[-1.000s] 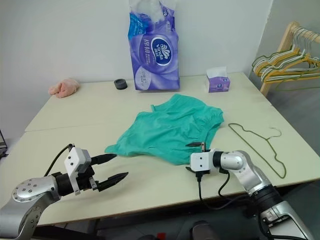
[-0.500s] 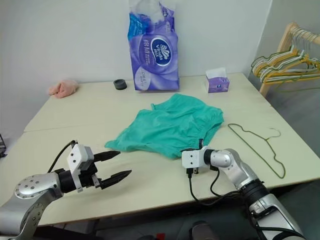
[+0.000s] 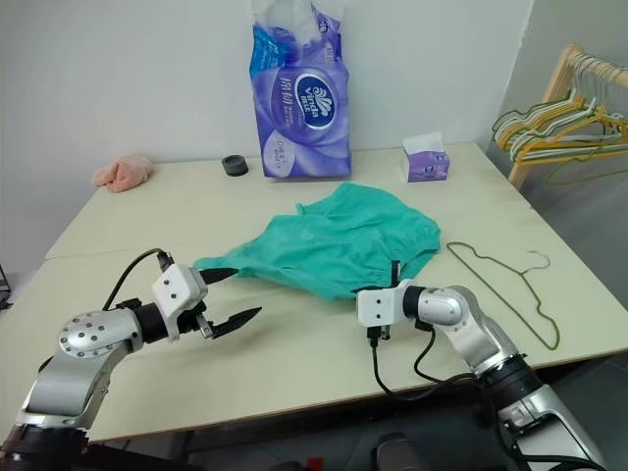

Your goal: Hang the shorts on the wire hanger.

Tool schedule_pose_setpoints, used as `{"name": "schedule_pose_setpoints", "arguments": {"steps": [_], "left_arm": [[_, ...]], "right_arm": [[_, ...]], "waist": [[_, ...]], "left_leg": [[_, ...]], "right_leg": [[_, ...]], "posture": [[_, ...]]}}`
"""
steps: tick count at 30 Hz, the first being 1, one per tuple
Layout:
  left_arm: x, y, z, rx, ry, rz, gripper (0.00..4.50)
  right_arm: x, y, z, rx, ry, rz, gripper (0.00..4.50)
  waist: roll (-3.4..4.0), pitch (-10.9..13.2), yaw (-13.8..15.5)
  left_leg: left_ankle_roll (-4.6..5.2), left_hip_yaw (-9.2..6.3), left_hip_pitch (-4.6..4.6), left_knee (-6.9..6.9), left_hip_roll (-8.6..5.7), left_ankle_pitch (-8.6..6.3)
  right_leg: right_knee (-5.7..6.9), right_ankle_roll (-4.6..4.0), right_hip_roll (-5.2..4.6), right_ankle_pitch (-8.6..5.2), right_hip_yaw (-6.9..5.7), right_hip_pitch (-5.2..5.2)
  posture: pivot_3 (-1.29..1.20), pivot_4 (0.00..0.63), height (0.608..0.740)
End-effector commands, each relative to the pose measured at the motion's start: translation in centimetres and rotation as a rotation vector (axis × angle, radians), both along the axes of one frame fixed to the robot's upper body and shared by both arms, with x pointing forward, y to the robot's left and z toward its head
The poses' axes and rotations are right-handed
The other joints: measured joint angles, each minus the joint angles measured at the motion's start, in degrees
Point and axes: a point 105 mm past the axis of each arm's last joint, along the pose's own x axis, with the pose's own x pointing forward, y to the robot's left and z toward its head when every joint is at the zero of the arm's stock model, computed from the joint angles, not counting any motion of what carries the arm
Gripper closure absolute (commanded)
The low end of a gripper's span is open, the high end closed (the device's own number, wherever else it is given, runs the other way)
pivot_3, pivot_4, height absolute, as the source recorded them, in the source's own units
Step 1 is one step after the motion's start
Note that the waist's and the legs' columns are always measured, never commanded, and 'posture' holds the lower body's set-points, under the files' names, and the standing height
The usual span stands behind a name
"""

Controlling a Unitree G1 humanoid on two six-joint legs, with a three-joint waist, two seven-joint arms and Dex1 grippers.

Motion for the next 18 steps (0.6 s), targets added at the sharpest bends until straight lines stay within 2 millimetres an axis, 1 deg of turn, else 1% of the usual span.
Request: {"name": "schedule_pose_setpoints", "arguments": {"steps": [1,2,4,6,7,9,11,14,18], "left_arm": [[0.8,0.9,0.1,0.114,-0.055,-0.019,0.00],[1.2,1.1,0.1,0.124,-0.066,-0.015,0.00],[2.2,1.4,0.8,0.108,-0.112,0.011,0.00],[2.9,1.2,1.7,0.063,-0.140,0.021,0.00],[3.0,1.0,1.7,0.060,-0.137,0.013,0.00],[2.8,1.1,0.5,0.137,-0.113,-0.023,0.00],[2.8,1.5,-0.3,0.179,-0.098,-0.024,0.00],[3.5,2.4,-0.8,0.228,-0.106,0.009,0.00],[4.3,3.5,-1.8,0.338,-0.114,0.025,0.00]], "right_arm": [[-0.6,0.2,1.8,0.026,-0.043,0.039,4.46],[-0.8,0.1,1.9,0.021,-0.045,0.045,4.46],[-1.3,-0.1,1.9,0.017,-0.042,0.050,4.46],[-1.7,-0.3,1.7,0.014,-0.032,0.053,4.46],[-1.8,-0.3,1.6,0.014,-0.025,0.053,4.46],[-2.0,-0.3,1.6,0.015,-0.024,0.052,4.46],[-2.1,-0.4,1.7,0.018,-0.028,0.053,4.46],[-2.3,-0.6,2.1,0.024,-0.036,0.059,4.46],[-2.7,-0.9,2.4,0.032,-0.037,0.074,4.46]], "waist": [[0.01,0.0,0.0],[0.01,0.0,0.0],[-0.01,0.0,0.0],[-0.01,0.0,-0.1],[-0.02,0.0,-0.1],[-0.02,0.0,-0.1],[-0.01,0.0,-0.4],[-0.01,0.0,-0.9],[-0.03,0.0,-1.3]], "left_leg": [[0.00,0.00,0.00,0.00,0.00,0.00],[0.00,-0.01,0.00,-0.01,0.00,0.00],[0.00,-0.01,0.00,-0.02,0.00,0.00],[0.00,-0.04,-0.04,-0.02,0.00,0.00],[0.00,-0.03,-0.06,-0.01,0.00,0.00],[0.00,-0.02,-0.06,0.00,0.00,0.00],[0.00,0.00,-0.04,0.00,-0.01,0.00],[0.00,-0.03,-0.04,-0.01,0.00,0.00],[0.00,-0.09,-0.07,-0.01,0.00,0.00]], "right_leg": [[0.00,0.00,0.00,0.00,-0.01,0.00],[0.00,0.00,0.00,0.00,-0.01,-0.01],[0.01,0.01,0.00,0.00,-0.03,-0.03],[0.00,0.02,-0.01,0.01,-0.04,-0.05],[0.00,0.04,-0.01,0.02,-0.04,-0.05],[0.00,0.07,-0.02,0.04,-0.03,-0.05],[0.00,0.08,-0.03,0.05,-0.01,-0.04],[0.00,0.09,-0.02,0.04,-0.05,-0.05],[0.00,0.10,-0.02,0.04,-0.10,-0.05]], "posture": [[-0.25,0.030,0.740],[-0.25,0.030,0.740],[-0.26,0.030,0.740],[-0.27,0.032,0.740],[-0.27,0.032,0.740],[-0.27,0.032,0.740],[-0.28,0.035,0.740],[-0.28,0.035,0.740],[-0.29,0.035,0.740]]}}
